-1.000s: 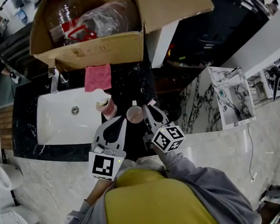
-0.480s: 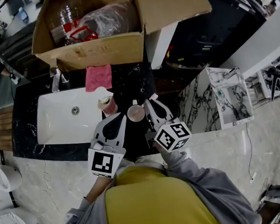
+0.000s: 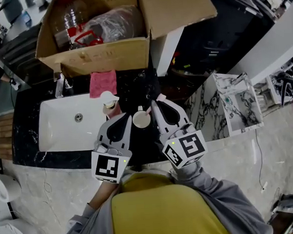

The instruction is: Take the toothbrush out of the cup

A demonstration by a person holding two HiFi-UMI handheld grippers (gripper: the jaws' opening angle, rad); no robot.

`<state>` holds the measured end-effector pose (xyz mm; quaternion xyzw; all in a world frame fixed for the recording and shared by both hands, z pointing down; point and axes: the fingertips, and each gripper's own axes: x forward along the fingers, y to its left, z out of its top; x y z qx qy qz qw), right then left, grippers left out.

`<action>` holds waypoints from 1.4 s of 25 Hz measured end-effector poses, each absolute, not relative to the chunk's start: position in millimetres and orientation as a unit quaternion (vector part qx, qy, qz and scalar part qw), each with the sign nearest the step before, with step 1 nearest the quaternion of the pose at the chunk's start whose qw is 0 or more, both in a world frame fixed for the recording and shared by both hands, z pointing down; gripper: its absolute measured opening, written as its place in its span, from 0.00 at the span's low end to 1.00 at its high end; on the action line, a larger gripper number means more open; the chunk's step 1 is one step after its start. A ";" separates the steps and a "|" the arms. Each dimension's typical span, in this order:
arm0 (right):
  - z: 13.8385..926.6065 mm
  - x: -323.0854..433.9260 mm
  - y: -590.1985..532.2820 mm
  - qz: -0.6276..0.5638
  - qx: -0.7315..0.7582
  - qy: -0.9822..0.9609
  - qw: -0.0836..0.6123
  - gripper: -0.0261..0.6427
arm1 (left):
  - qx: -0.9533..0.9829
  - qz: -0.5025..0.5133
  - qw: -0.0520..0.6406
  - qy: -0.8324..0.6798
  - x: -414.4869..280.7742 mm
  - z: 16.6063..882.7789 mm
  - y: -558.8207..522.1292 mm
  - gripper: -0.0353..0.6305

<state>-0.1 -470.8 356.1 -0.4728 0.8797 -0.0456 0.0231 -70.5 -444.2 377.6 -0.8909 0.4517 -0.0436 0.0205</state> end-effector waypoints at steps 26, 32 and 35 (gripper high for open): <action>319.7 1.7 -448.1 0.005 -0.492 0.871 0.012 0.07 | -0.873 -0.031 0.043 0.484 -81.5 329.6 -445.2 0.05; 321.1 3.3 -446.4 0.007 -0.491 0.871 0.013 0.07 | -0.873 -0.030 0.042 0.485 -79.8 330.8 -443.5 0.05; 322.0 5.7 -446.3 0.006 -0.491 0.871 0.015 0.07 | -0.872 -0.031 0.045 0.486 -78.0 330.5 -442.5 0.05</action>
